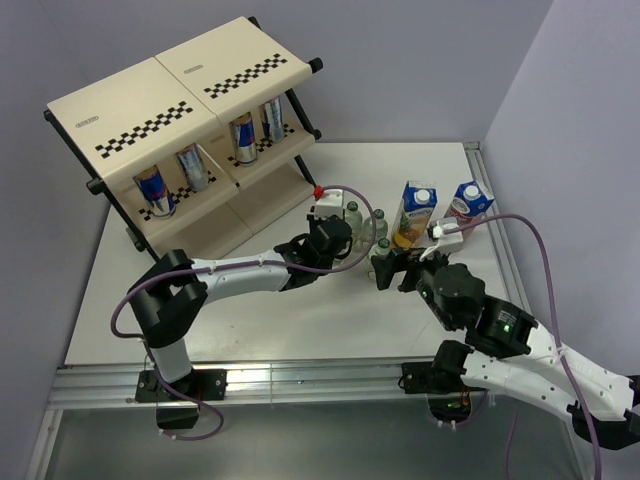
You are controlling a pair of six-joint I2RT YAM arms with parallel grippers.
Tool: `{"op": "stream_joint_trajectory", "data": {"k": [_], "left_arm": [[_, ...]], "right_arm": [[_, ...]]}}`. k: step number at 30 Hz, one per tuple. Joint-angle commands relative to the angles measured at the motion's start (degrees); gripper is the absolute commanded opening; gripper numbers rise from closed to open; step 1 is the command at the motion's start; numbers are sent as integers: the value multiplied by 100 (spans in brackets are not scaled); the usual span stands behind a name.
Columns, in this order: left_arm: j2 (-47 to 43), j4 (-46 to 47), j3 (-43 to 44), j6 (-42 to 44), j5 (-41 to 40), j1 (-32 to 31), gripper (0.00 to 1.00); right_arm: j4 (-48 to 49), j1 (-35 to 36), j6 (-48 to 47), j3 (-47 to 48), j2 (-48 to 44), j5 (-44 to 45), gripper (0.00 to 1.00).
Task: Place and organize the beverage onto the shelf
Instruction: Pick up the drink from the center of the board.
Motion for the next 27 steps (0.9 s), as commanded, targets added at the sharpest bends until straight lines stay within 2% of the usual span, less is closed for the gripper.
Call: {"op": "stream_joint_trajectory", "data": {"k": [1, 8, 11, 14, 15, 19, 21, 23, 27], "left_arm": [[-489, -377, -12, -239, -237, 5, 0], [-1648, -1783, 173, -573, -687, 5, 0], [-2272, -2390, 234, -661, -653, 14, 0], [-2818, -3040, 357, -714, -433, 14, 0], [-2958, -3139, 427, -653, -206, 14, 0], [-3573, -3630, 638, -407, 559, 32, 0], [-3706, -3981, 866, -354, 884, 40, 0], [-3864, -4176, 998, -275, 1087, 40, 0], [-4006, -4536, 1306, -29, 1466, 32, 0]], "right_arm": [[434, -28, 4, -145, 87, 131, 100], [1153, -37, -163, -453, 236, -79, 100], [1715, -37, -373, -646, 341, -614, 100], [2507, -37, -803, -866, 552, -1633, 100], [2726, -45, -1031, -944, 622, -2244, 100], [3553, -54, -1445, -823, 1332, -3276, 100], [3888, -63, -1525, -587, 1650, -3367, 100], [3819, -72, -1587, -279, 2212, -3375, 99], [3932, -98, -1675, 443, 2995, -4068, 97]]}}
